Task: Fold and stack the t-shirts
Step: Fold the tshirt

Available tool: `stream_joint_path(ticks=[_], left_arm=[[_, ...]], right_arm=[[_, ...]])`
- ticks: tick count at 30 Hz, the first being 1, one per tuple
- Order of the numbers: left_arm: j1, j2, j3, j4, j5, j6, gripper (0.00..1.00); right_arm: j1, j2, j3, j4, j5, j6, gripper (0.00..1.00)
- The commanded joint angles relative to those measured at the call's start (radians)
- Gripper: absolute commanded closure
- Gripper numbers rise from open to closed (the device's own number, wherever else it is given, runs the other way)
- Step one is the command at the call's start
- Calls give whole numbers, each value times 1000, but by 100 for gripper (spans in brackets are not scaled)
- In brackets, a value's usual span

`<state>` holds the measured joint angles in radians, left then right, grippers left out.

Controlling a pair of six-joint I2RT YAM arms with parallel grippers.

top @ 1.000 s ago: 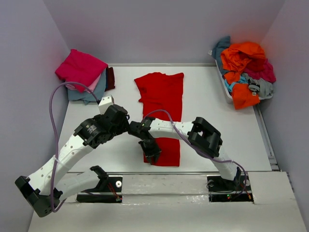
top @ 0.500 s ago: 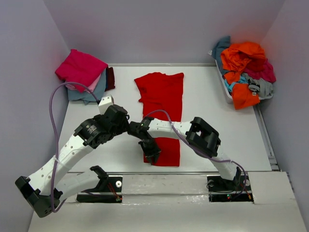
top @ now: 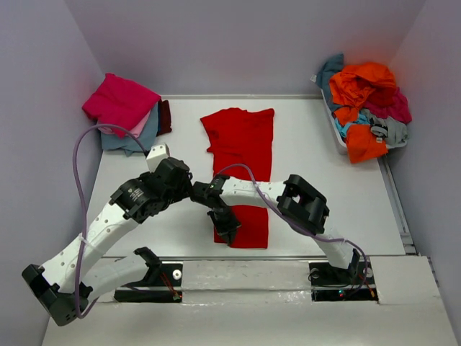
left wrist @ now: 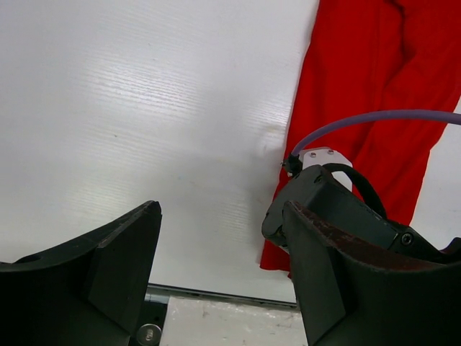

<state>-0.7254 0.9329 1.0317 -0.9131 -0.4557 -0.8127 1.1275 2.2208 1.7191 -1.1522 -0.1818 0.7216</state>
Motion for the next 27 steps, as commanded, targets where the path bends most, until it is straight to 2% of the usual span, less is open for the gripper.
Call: stream_joint_path(ticks=[1,9,21,27], left_arm=[[-9,-22,-27,16,31,-16,20],[-9,-8,-45,31,23,-20,20],[-9,-16,-105,115,9,20,20],[-9,20,-148,146,54,15,20]], right_arm=[[14,-27,-32,71,33,16,93],[14,-72,-88,120,33,19,93],[14,-168,-188,190,157,55,93],[14,-243,-236,203,206,94,93]])
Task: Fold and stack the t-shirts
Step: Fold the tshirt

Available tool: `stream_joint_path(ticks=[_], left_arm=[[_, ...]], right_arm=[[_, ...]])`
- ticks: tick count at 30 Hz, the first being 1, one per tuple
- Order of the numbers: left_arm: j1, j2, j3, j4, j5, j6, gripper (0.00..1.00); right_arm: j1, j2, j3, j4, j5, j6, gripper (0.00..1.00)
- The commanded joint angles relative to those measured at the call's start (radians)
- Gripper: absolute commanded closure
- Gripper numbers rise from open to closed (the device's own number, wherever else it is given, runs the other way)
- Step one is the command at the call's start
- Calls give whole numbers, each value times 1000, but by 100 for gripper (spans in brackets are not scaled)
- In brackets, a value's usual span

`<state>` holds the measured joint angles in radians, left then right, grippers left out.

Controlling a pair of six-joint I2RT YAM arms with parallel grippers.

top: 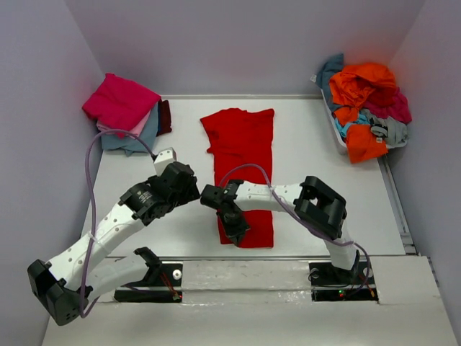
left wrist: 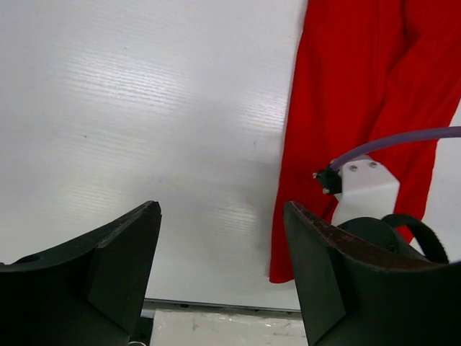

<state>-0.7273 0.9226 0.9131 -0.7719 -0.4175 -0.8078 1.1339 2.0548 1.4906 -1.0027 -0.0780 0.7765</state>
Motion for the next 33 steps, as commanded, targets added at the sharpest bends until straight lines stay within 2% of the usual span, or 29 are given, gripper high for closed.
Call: stream_joint_path(ticks=[1,7,19,24,33], left_arm=[[-7,50,-23,3,54,15,19],[-7,55,-101,92,207,6,20],[-7,67,-180,175,259,-14,20],[-17,76,-209,206,273,-21,20],[-98,182,-229,279,307,-44,20]], right_arm=[[7,-84,2,38,112,44,93],[7,-78,114,-25,139,47,93],[69,-73,155,-19,104,73,93],[79,-48,201,-50,133,78,93],[79,-140,165,-88,227,115,93]])
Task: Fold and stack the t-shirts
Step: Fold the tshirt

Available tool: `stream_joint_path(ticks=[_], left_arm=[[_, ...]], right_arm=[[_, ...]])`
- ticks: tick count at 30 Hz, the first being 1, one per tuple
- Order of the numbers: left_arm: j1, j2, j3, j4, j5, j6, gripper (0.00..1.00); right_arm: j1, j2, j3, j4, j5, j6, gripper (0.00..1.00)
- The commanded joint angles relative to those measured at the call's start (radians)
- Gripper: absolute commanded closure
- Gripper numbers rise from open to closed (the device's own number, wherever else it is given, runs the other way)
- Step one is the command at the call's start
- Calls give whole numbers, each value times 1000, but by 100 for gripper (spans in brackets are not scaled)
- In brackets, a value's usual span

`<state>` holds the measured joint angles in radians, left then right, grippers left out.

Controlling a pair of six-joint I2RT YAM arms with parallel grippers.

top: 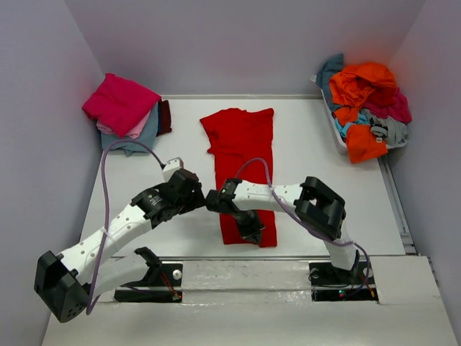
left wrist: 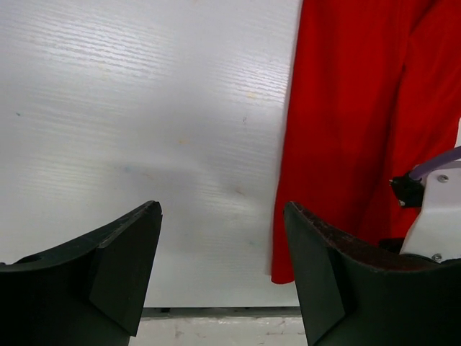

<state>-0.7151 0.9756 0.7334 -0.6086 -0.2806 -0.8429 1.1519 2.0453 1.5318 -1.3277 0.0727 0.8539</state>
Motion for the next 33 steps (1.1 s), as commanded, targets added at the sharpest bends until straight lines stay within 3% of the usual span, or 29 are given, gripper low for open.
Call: stream_joint_path(ticks=[1,8,17,22,25,29,33], left_arm=[[-122,144,-48,122,169,-10,20],[-217,258,-37,173,169,-79,20],[-218,262,34,132,117,-80,20],[-228,76,-18,141,15,-172,22],[-228,-117,-37,54,-76,-237,22],[-228,-248,-19,-60,-167,-288,22],[-228,-255,7,-111,-201,-283,22]], right_arm=[[62,-143,120,226,88,39,93],[51,-241,-8,229,174,100,93],[20,-306,-85,262,197,122,93],[20,-304,-111,282,180,112,93],[20,-294,-116,289,173,112,93],[20,-295,-121,288,171,117,93],[20,-301,-118,277,173,123,93]])
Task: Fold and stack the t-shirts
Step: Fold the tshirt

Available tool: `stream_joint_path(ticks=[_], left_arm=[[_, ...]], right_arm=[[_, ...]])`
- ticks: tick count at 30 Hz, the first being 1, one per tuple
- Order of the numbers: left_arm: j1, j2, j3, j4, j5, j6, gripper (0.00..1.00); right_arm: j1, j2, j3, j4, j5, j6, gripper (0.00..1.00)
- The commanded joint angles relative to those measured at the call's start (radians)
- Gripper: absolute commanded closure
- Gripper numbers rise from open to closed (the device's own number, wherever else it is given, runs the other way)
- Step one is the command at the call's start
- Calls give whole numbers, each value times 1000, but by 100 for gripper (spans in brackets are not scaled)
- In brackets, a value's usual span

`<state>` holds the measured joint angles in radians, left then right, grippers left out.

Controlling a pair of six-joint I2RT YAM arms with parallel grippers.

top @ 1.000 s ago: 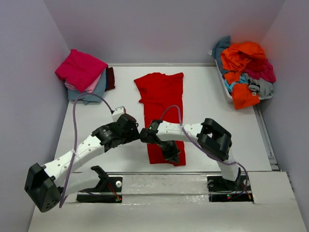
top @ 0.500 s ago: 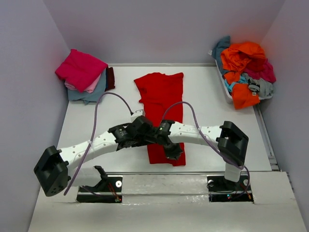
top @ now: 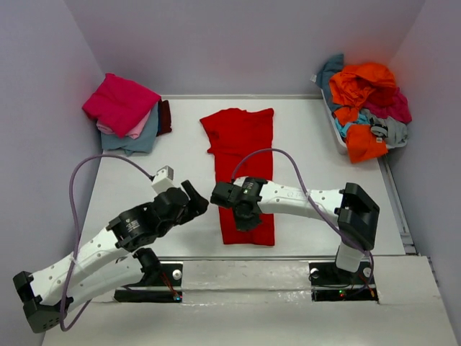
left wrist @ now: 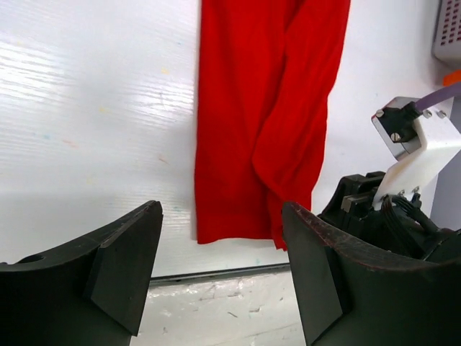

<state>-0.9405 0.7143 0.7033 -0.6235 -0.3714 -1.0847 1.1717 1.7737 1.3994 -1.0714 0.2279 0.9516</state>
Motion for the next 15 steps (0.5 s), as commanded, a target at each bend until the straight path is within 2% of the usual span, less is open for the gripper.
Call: stream_joint_path(ticks=[1,15], left_arm=[[-3,16,47,-104,-110,-44,22],[-3,82,62,-82,-98,-35,21]], right_arm=[[0,-28,19,19,18,26,93],[0,-158,-45,-58,45,118,93]])
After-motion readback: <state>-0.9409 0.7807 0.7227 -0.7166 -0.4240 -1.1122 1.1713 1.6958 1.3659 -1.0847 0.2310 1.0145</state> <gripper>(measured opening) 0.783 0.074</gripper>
